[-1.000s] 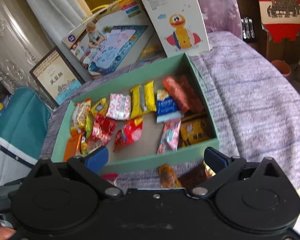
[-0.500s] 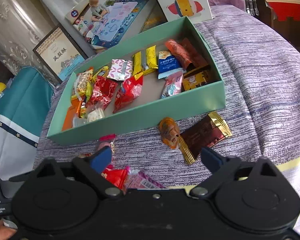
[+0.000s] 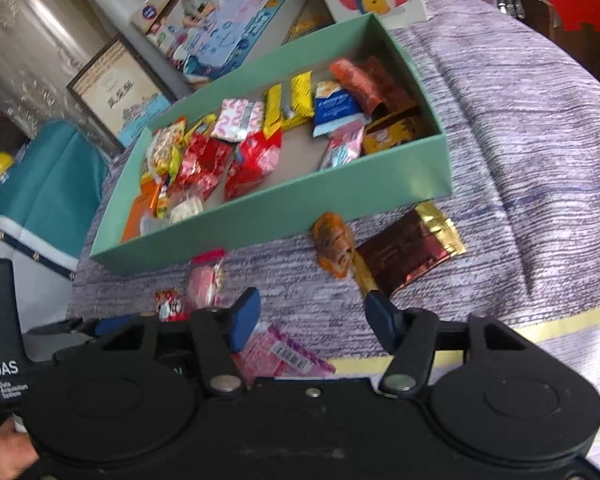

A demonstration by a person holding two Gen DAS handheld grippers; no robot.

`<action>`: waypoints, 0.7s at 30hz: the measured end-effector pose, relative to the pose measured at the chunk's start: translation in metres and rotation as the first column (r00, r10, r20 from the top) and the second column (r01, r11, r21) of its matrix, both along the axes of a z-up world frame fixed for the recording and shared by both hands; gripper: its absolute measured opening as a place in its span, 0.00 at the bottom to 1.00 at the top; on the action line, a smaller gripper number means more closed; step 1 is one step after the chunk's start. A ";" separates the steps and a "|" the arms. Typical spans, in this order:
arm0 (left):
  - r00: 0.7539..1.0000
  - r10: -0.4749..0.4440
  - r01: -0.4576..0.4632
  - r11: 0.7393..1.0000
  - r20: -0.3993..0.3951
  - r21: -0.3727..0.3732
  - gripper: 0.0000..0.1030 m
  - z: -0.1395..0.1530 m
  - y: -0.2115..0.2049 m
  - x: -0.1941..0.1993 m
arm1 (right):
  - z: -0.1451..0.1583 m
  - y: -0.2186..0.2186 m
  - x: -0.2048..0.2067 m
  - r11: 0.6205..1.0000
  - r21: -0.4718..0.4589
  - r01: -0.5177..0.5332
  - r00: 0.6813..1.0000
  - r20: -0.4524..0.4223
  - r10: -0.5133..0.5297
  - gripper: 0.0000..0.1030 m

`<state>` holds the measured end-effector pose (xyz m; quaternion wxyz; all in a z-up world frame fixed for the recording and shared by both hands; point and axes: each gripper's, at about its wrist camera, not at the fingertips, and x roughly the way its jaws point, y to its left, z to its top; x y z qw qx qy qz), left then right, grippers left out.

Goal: Organize snacks
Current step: 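Grasp the clear pink candy bag with the right gripper while the left grasps the red square candy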

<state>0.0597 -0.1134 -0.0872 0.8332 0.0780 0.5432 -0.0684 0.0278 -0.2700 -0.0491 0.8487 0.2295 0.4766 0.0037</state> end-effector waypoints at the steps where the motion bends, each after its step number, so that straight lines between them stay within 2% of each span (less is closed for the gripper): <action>1: 1.000 -0.004 0.004 1.000 -0.004 -0.002 1.00 0.000 0.003 -0.002 | -0.001 0.002 0.000 1.000 -0.001 -0.009 1.000 -0.004 0.009 0.58; 9: 1.000 0.011 -0.012 0.999 -0.026 -0.037 1.00 -0.002 0.043 -0.023 | -0.009 0.027 0.000 0.993 -0.029 -0.116 0.992 -0.048 0.115 0.58; 15: 0.999 0.044 -0.045 0.997 -0.019 -0.054 1.00 -0.001 0.071 -0.033 | -0.008 0.059 -0.006 0.968 -0.118 -0.221 0.974 -0.073 0.214 0.58; 16: 0.998 0.052 -0.053 0.997 -0.017 -0.056 1.00 0.000 0.074 -0.033 | -0.008 0.064 -0.007 0.963 -0.135 -0.235 0.971 -0.076 0.226 0.57; 17: 0.998 0.061 -0.062 0.996 -0.013 -0.058 1.00 0.000 0.077 -0.033 | -0.007 0.069 -0.008 0.957 -0.151 -0.247 0.968 -0.078 0.238 0.50; 18: 0.998 0.068 -0.069 0.996 -0.009 -0.062 1.00 0.001 0.079 -0.033 | -0.006 0.076 -0.009 0.949 -0.174 -0.264 0.964 -0.082 0.253 0.39; 21: 0.996 0.084 -0.084 0.994 -0.004 -0.076 1.00 0.003 0.085 -0.034 | -0.004 0.089 -0.012 0.929 -0.222 -0.295 0.955 -0.086 0.282 0.36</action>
